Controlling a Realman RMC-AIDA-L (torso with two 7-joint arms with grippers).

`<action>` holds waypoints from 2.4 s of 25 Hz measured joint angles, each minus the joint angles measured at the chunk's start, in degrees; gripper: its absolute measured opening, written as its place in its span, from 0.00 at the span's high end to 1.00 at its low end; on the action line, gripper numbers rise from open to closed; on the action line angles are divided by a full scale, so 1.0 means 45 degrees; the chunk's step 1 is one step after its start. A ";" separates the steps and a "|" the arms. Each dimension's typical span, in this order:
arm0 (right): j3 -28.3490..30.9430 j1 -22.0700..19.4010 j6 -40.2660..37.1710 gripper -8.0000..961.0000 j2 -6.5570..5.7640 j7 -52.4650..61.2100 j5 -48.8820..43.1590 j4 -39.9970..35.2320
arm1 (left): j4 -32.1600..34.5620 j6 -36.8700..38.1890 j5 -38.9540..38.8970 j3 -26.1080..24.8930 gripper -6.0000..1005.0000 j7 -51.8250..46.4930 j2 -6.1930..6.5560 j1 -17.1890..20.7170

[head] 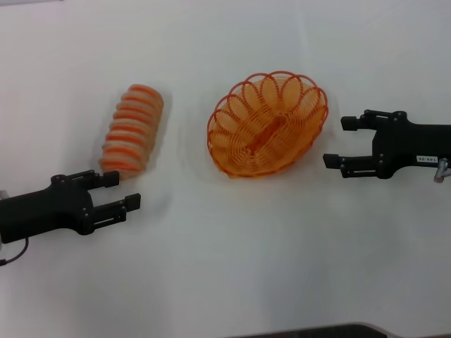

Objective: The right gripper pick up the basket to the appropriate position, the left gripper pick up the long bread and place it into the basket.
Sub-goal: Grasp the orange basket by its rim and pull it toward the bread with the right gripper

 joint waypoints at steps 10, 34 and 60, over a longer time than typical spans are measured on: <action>-0.0118 0.0003 -0.0002 0.09 -0.0001 0.0246 0.0000 -0.0001 | 0.0005 0.0152 0.0040 -0.0030 0.33 -0.0020 0.0037 0.0024; 0.2516 0.1269 0.0031 0.10 -0.0512 0.6059 0.1395 -0.0139 | 0.0125 0.1510 -0.0257 -0.1853 0.33 0.0132 -0.0052 -0.0042; -0.0947 0.5411 0.3155 0.11 -0.0983 1.5103 -0.4251 0.0508 | 0.0270 0.1415 -0.1526 -0.2142 0.33 0.0801 -0.0215 -0.0020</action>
